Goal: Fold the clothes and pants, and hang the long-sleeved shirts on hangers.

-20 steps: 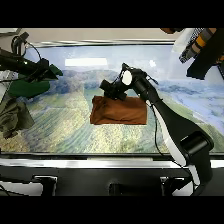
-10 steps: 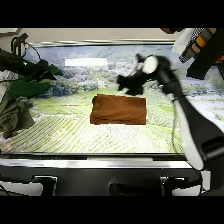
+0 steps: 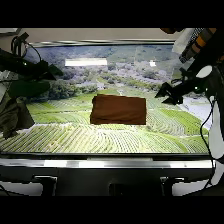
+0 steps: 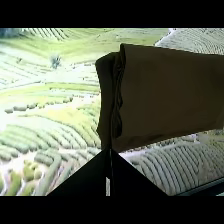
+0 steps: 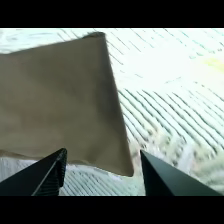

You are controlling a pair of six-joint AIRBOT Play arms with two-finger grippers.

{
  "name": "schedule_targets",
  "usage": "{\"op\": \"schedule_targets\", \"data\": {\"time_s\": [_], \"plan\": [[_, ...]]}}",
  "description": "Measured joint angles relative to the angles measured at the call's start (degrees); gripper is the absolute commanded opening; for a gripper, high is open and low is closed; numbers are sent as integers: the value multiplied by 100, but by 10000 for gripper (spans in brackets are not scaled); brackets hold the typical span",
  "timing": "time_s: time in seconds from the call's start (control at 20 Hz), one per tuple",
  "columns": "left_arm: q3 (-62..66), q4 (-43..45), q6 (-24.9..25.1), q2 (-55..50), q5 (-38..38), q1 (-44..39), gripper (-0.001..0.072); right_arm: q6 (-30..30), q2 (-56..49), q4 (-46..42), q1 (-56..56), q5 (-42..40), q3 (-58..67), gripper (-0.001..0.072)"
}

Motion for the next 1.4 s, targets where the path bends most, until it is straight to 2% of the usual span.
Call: {"op": "schedule_targets", "data": {"time_s": [0.25,0.3,0.4,0.5,0.7,0.75,0.8,1.1,1.2,1.4], "plan": [[0,2,85,0,2,0,14,-979,-424,1040,-177,-529,-1043,522],[0,2,87,0,2,0,14,-1115,-518,1239,-175,-627,-1143,502],[0,2,92,0,2,0,14,-1316,-684,1530,-116,-809,-1274,409],[0,2,96,0,2,0,14,-1425,-800,1694,9,-973,-1342,279],[0,2,105,0,2,0,14,-1532,-890,1847,313,-1150,-1392,262],[0,2,105,0,2,0,14,-1537,-901,1864,382,-1165,-1397,170],[0,4,105,0,4,0,14,-1539,-907,1845,437,-1193,-1403,28],[0,4,105,0,4,0,15,-1495,-756,2124,549,-1228,-1172,28],[0,4,107,0,4,0,14,-1198,-702,1998,553,-1231,-756,28],[0,4,107,0,4,0,14,-205,-660,1215,413,-1222,374,28]]}}
